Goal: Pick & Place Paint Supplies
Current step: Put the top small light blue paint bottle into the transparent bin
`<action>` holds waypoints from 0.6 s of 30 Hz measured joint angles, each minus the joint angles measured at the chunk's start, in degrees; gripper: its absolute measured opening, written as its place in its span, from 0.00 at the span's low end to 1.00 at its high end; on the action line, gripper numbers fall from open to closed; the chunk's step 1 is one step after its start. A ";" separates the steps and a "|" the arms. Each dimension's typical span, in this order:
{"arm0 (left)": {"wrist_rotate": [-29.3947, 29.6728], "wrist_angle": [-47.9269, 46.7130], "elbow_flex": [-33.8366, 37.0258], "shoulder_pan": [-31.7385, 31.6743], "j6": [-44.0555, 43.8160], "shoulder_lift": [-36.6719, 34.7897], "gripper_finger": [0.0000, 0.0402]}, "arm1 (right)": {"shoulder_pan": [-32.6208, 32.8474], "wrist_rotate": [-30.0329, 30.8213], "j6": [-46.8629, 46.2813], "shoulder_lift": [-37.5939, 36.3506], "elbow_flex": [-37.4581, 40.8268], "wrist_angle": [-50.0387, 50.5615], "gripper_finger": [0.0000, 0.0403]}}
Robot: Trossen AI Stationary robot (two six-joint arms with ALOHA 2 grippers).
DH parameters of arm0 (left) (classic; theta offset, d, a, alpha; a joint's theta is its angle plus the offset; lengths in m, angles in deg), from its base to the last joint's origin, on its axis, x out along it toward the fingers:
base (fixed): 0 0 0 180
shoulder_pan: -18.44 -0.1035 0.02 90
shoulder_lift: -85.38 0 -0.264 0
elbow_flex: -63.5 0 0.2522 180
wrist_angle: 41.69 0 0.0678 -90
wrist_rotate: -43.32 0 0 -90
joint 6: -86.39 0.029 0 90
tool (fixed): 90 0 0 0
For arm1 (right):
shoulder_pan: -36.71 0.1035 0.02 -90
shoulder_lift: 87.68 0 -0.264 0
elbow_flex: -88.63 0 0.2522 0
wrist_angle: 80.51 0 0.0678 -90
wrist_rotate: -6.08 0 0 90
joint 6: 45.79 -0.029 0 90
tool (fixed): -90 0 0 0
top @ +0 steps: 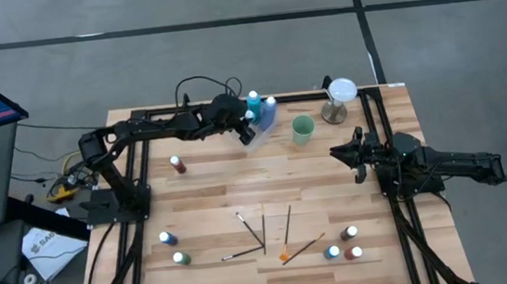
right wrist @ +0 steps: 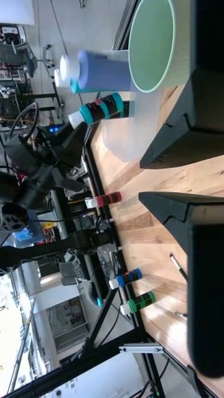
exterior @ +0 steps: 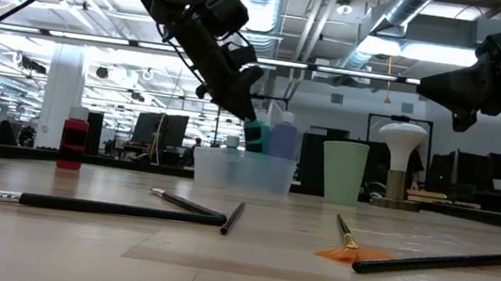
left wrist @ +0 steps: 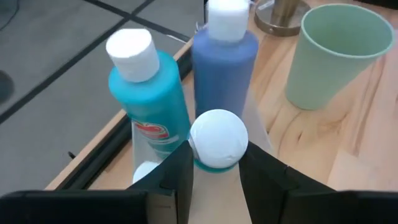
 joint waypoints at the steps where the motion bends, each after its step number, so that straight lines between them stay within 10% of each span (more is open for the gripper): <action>1: 0.01 -0.09 0.00 0.00 0.00 0.03 0.26 | 0.01 0.00 -0.01 -0.01 -0.01 0.00 0.16; 18: -0.40 -0.74 -0.12 0.15 -0.20 1.53 0.26 | -0.01 -0.01 -0.01 -0.01 0.01 0.00 0.16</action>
